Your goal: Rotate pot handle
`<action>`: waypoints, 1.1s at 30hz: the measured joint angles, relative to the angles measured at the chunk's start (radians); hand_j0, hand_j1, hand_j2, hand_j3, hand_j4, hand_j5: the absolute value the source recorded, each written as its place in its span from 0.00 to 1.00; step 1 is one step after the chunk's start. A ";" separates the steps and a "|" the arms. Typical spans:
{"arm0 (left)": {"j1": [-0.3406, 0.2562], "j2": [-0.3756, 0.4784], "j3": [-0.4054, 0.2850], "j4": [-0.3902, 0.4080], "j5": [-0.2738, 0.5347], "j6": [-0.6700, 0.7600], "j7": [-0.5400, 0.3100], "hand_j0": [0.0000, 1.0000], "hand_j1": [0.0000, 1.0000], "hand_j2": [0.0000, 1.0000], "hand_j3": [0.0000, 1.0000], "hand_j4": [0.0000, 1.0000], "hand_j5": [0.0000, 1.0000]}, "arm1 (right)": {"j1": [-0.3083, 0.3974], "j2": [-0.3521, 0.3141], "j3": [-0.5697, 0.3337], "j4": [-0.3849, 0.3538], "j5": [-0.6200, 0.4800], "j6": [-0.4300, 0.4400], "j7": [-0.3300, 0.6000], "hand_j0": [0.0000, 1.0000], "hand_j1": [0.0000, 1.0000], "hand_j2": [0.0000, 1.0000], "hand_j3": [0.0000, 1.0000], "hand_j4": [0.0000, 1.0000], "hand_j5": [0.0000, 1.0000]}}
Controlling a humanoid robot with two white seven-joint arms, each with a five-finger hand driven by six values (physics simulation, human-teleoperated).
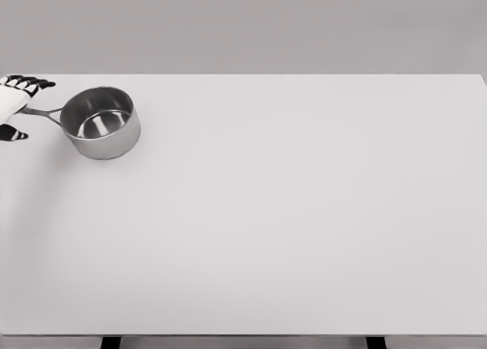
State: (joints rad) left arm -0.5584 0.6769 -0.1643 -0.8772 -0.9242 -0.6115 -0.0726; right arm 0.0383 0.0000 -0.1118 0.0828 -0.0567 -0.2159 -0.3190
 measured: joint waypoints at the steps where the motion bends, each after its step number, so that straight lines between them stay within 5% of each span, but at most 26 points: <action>1: 0.002 0.003 0.000 -0.010 0.006 0.000 0.000 1.00 1.00 1.00 1.00 1.00 1.00 | 0.000 0.000 0.000 0.000 0.000 0.000 0.000 1.00 1.00 1.00 1.00 1.00 1.00; 16: 0.170 0.092 -0.001 -0.259 0.159 0.000 -0.004 1.00 1.00 1.00 1.00 1.00 1.00 | 0.000 0.000 0.000 0.000 0.000 0.000 0.000 1.00 1.00 1.00 1.00 1.00 1.00; 21: 0.253 0.160 -0.002 -0.414 0.258 0.000 -0.005 1.00 1.00 1.00 1.00 1.00 1.00 | 0.000 0.000 0.000 0.000 0.000 0.000 0.000 1.00 1.00 1.00 1.00 1.00 1.00; 26: 0.253 0.211 -0.007 -0.613 0.316 0.000 -0.003 1.00 1.00 1.00 1.00 1.00 1.00 | 0.000 0.000 0.000 0.000 0.000 0.000 0.000 1.00 1.00 1.00 1.00 1.00 1.00; 33: 0.259 0.179 -0.012 -0.700 0.332 0.000 -0.004 1.00 1.00 1.00 1.00 1.00 1.00 | 0.000 0.000 0.000 0.000 0.000 0.000 0.000 1.00 1.00 1.00 1.00 1.00 1.00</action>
State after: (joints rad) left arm -0.2991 0.8559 -0.1767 -1.5767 -0.5921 -0.6112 -0.0769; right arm 0.0383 0.0000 -0.1118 0.0828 -0.0569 -0.2158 -0.3190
